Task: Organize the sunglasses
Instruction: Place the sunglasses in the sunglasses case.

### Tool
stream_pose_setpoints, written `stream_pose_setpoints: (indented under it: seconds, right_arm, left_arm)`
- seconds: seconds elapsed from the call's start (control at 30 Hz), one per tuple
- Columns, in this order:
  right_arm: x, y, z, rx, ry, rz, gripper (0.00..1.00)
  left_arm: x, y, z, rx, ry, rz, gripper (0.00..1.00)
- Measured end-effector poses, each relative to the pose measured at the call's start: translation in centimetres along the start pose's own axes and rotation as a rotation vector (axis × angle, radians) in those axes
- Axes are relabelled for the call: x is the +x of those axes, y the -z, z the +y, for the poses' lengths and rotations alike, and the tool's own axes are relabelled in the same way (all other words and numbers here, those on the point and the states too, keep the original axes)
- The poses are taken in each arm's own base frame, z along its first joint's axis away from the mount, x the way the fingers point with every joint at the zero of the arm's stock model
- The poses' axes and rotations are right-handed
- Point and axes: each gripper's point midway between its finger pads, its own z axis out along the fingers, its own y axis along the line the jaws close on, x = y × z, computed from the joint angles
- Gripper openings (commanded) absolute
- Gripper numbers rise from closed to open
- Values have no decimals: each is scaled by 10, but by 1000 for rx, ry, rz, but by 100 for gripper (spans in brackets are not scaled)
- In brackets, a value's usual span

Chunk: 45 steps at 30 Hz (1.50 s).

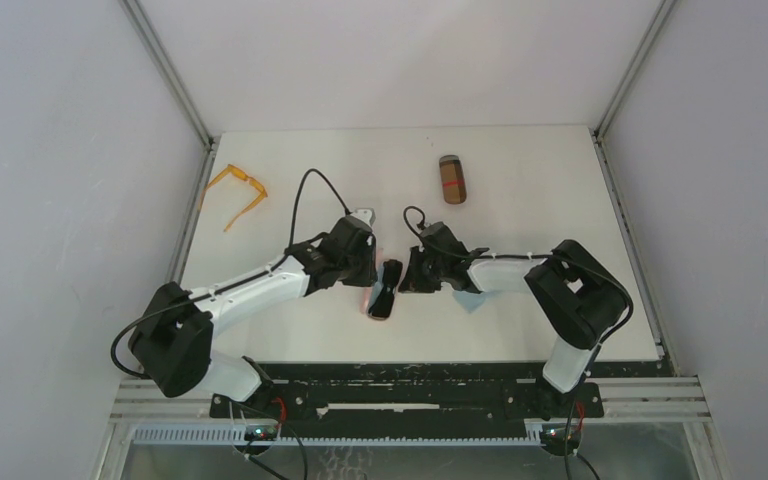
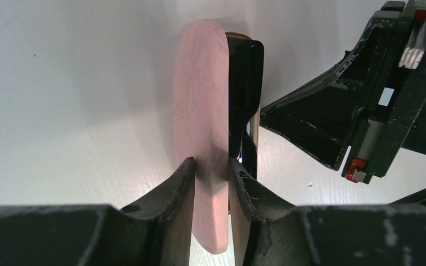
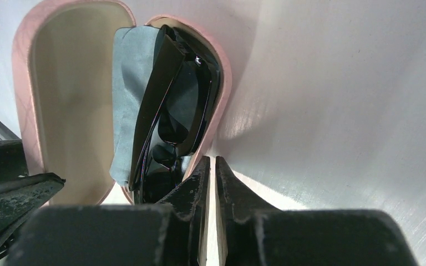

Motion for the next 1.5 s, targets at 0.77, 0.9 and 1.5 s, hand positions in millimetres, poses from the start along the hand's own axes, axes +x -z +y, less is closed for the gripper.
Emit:
stream_pose_setpoints:
  seconds: [0.77,0.9,1.5]
  right_arm:
    - [-16,7,-9,69,31,-52,6]
    - [-26,22,-1,64,59,-101,4]
    - [-5,13,15,23,87,-46,0]
  left_arm:
    - [1,0,0,-16,-11,-9,33]
    - [1,0,0,-17,-11,-10,33]
    - [1,0,0,-17,-11,-9,33]
